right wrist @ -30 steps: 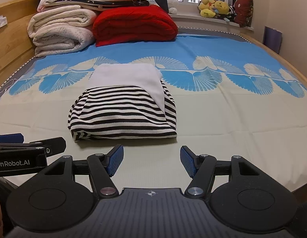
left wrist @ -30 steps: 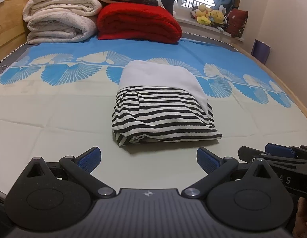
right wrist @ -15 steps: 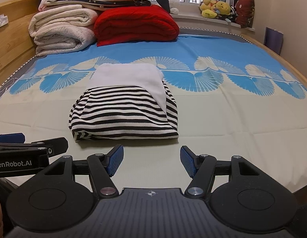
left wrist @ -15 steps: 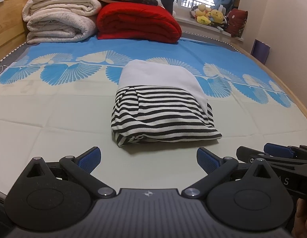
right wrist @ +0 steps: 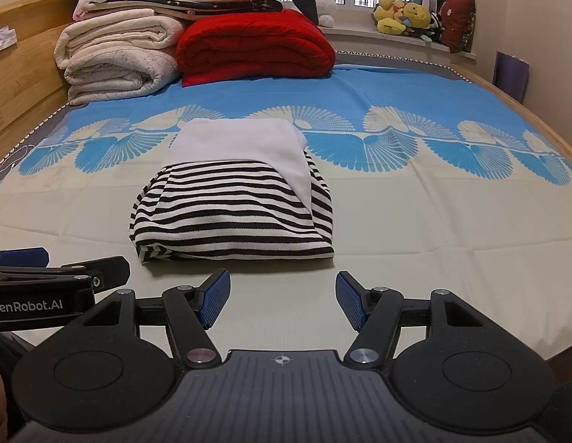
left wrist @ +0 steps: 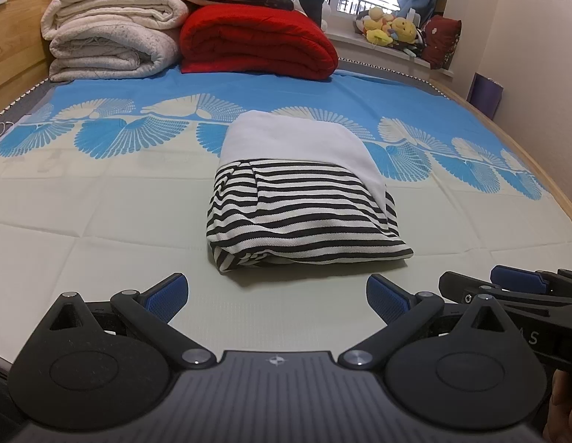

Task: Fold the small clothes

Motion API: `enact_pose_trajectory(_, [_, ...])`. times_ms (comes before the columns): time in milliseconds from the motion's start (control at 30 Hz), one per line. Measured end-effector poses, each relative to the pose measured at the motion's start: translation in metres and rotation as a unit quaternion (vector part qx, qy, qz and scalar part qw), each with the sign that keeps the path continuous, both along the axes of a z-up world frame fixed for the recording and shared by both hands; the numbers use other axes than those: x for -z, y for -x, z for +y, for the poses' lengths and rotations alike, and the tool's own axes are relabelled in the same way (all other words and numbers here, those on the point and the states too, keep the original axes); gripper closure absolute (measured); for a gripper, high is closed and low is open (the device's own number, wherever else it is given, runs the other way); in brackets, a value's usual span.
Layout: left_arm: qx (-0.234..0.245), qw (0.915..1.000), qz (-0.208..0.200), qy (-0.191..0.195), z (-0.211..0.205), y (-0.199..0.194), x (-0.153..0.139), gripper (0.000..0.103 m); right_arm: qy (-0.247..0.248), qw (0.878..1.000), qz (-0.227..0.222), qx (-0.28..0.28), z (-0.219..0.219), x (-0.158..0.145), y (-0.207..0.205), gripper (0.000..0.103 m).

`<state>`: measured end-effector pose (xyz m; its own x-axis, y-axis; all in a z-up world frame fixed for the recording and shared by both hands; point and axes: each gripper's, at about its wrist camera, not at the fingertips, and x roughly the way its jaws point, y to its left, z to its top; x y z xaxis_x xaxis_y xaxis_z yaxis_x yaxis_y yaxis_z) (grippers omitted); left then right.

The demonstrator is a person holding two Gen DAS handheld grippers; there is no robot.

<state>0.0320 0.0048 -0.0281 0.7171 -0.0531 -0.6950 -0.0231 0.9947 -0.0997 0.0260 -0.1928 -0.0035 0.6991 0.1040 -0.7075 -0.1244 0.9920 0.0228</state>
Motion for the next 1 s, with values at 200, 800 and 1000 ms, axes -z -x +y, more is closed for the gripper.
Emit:
enact_pose_trajectory(200, [0.000, 1.0000, 0.000, 0.001, 0.0002, 0.0000, 0.0000, 0.000, 0.000, 1.000, 0.000, 0.000, 0.0002, 0.0000, 0.0000, 0.038])
enact_pose_trajectory(800, [0.000, 1.0000, 0.000, 0.001, 0.0001, 0.0000, 0.0000, 0.000, 0.000, 1.000, 0.000, 0.001, 0.0016, -0.0001, 0.0000, 0.038])
enact_pose_trajectory(1000, [0.001, 1.0000, 0.000, 0.001, -0.0011, 0.0000, 0.0000, 0.000, 0.001, 1.000, -0.001, -0.007, 0.0030, -0.0010, 0.0001, 0.038])
